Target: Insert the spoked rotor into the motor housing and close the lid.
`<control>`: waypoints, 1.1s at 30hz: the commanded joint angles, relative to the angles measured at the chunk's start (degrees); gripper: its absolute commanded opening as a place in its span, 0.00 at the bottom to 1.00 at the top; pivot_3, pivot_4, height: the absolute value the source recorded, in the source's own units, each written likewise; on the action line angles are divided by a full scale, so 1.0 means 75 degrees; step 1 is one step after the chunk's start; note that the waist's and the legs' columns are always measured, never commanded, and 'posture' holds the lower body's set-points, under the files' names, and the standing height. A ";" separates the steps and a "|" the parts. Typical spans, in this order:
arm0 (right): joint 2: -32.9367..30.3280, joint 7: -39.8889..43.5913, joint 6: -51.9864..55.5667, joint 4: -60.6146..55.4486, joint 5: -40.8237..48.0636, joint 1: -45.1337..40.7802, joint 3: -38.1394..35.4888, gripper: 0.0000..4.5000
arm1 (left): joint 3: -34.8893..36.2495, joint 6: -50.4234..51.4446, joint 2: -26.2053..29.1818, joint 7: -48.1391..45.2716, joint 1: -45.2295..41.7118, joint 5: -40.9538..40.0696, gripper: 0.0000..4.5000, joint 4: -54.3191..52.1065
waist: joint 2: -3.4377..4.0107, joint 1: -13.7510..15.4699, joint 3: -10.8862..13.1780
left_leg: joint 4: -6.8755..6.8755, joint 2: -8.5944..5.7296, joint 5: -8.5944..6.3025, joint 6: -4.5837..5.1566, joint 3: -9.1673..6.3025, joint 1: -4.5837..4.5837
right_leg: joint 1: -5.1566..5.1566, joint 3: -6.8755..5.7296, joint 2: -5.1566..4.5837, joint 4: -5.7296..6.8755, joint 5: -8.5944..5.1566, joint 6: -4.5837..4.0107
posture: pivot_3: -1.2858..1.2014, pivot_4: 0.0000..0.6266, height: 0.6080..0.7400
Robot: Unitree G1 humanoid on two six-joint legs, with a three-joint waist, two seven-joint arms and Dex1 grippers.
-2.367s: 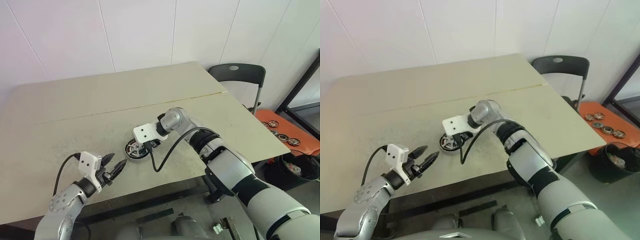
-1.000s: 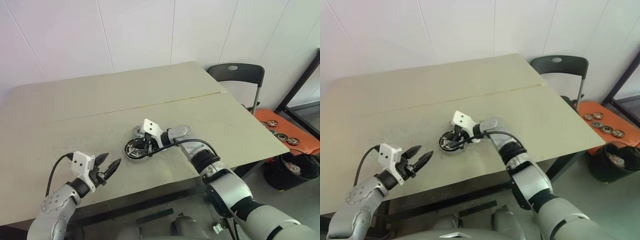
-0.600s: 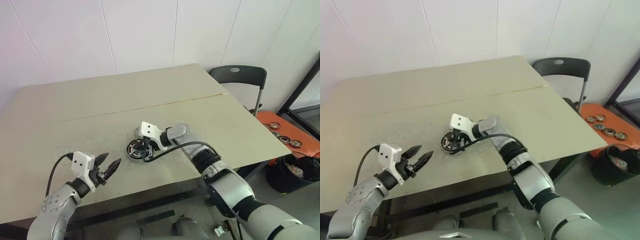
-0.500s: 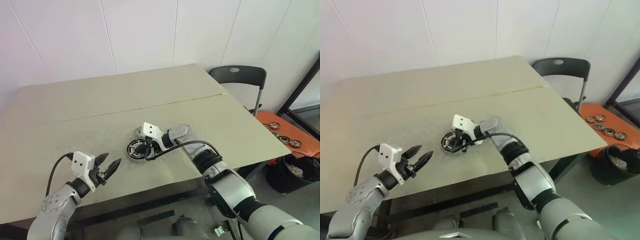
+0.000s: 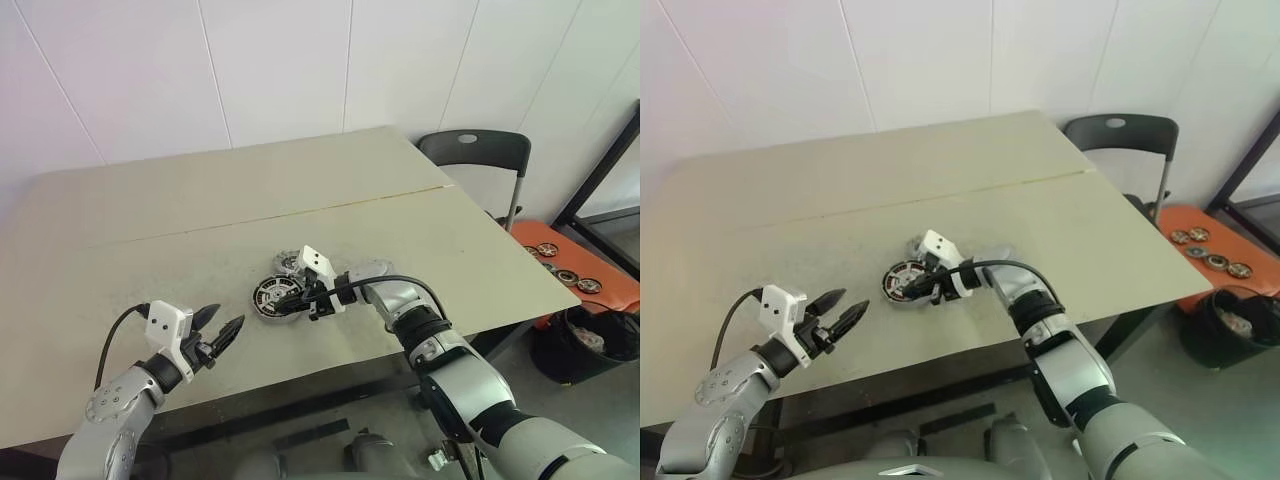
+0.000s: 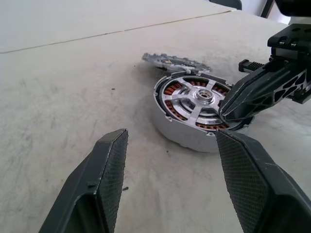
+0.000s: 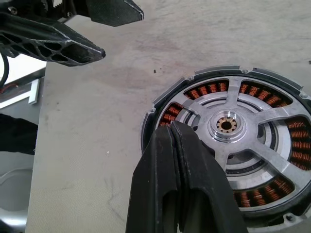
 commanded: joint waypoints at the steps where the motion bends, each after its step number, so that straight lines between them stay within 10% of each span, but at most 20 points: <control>1: -0.0021 0.0247 -0.0144 -0.0609 0.0395 -0.0420 -0.0270 0.01 | 0.0049 -0.0038 0.0085 -0.0054 -0.0114 -0.0031 0.68 -0.0144 | 0.0001 0.0004 0.0002 | -0.0002 0.0000 0.0001 0.0001 0.0000 -0.0020 | -0.0018 0.0000 0.0000 0.0001 0.0002 0.0000 | 0.52 0.00 1.00; 7: -0.0958 0.1374 -0.1173 -0.1657 -0.0282 -0.0944 0.0697 0.01 | 0.0015 -0.0245 0.0515 -0.0329 -0.0011 0.0282 0.68 -0.0277 | 0.0004 0.0014 0.0003 | -0.0003 -0.0002 0.0002 0.0002 0.0001 -0.0107 | -0.0106 -0.0014 0.0004 0.0017 0.0033 -0.0006 | 0.52 0.00 1.00; 18: -0.1634 0.1582 -0.3701 -0.0991 -0.1747 -0.1635 0.2006 0.78 | 0.0024 -0.0387 0.0357 -0.0392 0.0119 0.0168 0.68 -0.0508 | 0.0002 0.0007 0.0004 | 0.0003 0.0000 0.0002 0.0003 0.0008 -0.0096 | -0.0096 -0.0012 0.0007 0.0017 0.0021 -0.0027 | 0.52 0.00 1.00; 33: -0.1041 0.0105 -0.5041 0.0886 -0.2877 -0.2024 0.2345 0.78 | -0.0161 -0.0488 0.0084 -0.0250 0.0152 0.0349 0.68 -0.0427 | 0.0002 0.0017 0.0003 | 0.0012 -0.0001 0.0002 0.0003 0.0005 -0.0095 | -0.0089 -0.0009 0.0004 0.0024 0.0022 -0.0030 | 0.52 0.00 1.00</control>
